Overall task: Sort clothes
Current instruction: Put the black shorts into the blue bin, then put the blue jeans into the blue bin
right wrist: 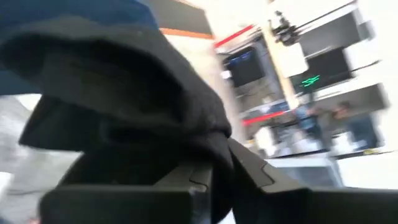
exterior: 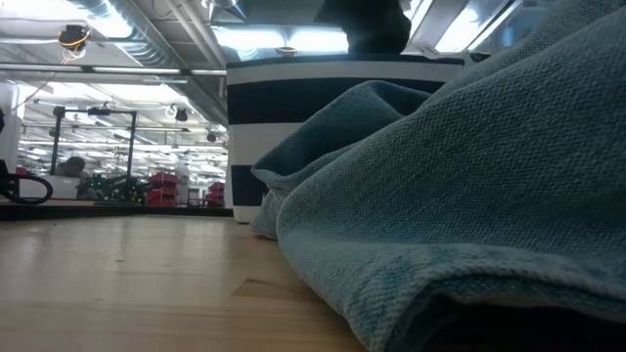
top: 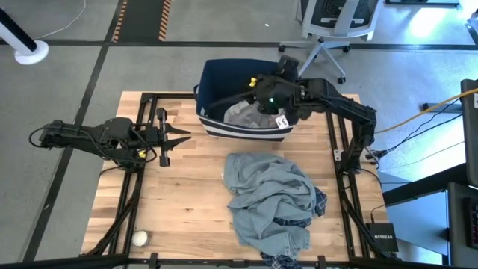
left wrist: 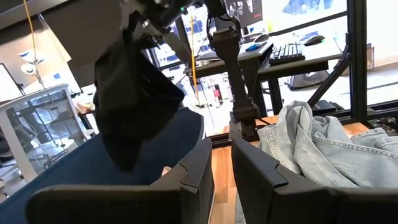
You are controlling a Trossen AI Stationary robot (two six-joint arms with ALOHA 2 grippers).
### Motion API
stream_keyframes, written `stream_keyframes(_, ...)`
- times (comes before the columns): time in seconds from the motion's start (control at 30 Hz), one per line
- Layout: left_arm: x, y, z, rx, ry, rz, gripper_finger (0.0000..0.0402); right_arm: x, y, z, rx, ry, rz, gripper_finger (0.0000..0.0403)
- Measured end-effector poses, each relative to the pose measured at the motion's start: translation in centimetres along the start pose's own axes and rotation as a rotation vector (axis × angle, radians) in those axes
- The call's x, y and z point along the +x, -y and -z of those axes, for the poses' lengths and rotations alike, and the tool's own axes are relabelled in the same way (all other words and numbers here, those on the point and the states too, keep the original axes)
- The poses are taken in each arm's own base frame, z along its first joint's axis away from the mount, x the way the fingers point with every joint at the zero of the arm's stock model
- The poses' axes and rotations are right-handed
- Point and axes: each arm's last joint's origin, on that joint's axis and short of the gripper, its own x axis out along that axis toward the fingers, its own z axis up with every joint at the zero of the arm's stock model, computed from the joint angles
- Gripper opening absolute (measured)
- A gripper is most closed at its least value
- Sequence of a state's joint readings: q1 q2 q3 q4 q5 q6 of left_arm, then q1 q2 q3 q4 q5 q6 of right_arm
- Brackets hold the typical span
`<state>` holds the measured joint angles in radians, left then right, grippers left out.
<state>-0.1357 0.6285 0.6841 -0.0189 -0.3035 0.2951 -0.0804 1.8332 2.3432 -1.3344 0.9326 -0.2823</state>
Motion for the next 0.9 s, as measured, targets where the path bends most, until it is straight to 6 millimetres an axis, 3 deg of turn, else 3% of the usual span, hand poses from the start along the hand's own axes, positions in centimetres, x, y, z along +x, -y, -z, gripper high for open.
stream_keyframes(0.13, 0.0, 0.0, 0.0, 0.0, 0.0, 0.0, 0.0059, 1.4, 0.6, 0.3, 0.17, -0.001, -0.149, 0.0105)
stream_keyframes(0.27, 0.0, 0.0, 0.0, 0.0, 0.0, 0.0, 0.0059, 1.9, 0.7, 0.4, 0.187, 0.015, -0.273, 0.0172)
stream_keyframes(0.4, 0.0, 0.0, 0.0, 0.001, 0.0, 0.0, 0.0059, 1.5, 0.6, 0.5, 0.182, 0.034, -0.342, 0.0212)
stream_keyframes(0.9, 0.0, 0.0, 0.0, 0.001, 0.0, 0.0, 0.0059, -0.5, -0.1, 1.2, 0.09, 0.001, -0.346, 0.0224)
